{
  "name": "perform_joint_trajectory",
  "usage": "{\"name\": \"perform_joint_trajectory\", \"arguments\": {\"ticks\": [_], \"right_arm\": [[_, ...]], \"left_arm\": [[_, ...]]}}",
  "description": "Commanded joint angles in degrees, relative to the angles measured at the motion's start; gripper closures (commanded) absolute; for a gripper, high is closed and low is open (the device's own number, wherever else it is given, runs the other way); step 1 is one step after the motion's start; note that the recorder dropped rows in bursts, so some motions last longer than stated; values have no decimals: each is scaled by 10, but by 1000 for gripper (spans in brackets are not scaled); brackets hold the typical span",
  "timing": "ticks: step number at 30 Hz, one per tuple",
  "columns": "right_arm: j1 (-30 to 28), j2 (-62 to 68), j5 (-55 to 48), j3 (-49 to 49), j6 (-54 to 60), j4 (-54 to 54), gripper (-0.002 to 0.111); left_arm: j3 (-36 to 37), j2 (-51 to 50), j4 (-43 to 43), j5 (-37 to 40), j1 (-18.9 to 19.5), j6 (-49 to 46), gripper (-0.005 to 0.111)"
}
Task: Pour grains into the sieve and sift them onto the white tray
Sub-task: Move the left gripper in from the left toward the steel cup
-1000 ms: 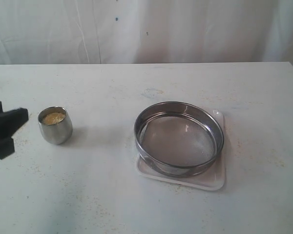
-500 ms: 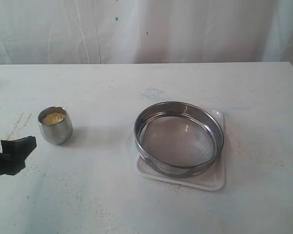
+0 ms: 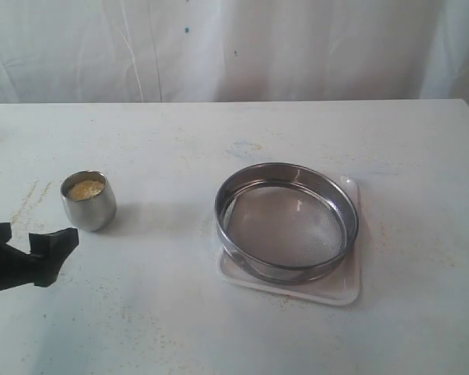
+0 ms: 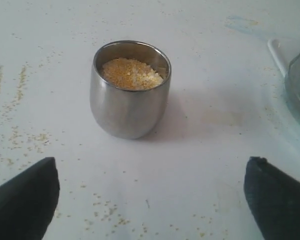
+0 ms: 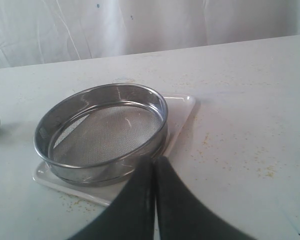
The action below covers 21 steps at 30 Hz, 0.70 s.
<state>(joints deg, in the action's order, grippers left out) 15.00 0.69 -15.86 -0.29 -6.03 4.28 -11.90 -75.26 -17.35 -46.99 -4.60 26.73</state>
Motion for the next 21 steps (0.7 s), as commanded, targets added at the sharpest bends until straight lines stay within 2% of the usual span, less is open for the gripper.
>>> {"name": "perform_joint_trajectory", "arguments": {"ticks": [1, 5, 14, 21], "right_arm": [[3, -1, 5, 3, -1, 2, 108], [3, -1, 5, 3, -1, 2, 108], [3, -1, 5, 3, -1, 2, 108], [3, -1, 5, 3, -1, 2, 108]], "left_arm": [[4, -63, 21, -66, -2, -11, 1], [-20, -112, 7, -74, -2, -12, 1], [-71, -142, 7, -51, -2, -13, 2], [-89, -192, 22, -97, -2, -73, 2]]}}
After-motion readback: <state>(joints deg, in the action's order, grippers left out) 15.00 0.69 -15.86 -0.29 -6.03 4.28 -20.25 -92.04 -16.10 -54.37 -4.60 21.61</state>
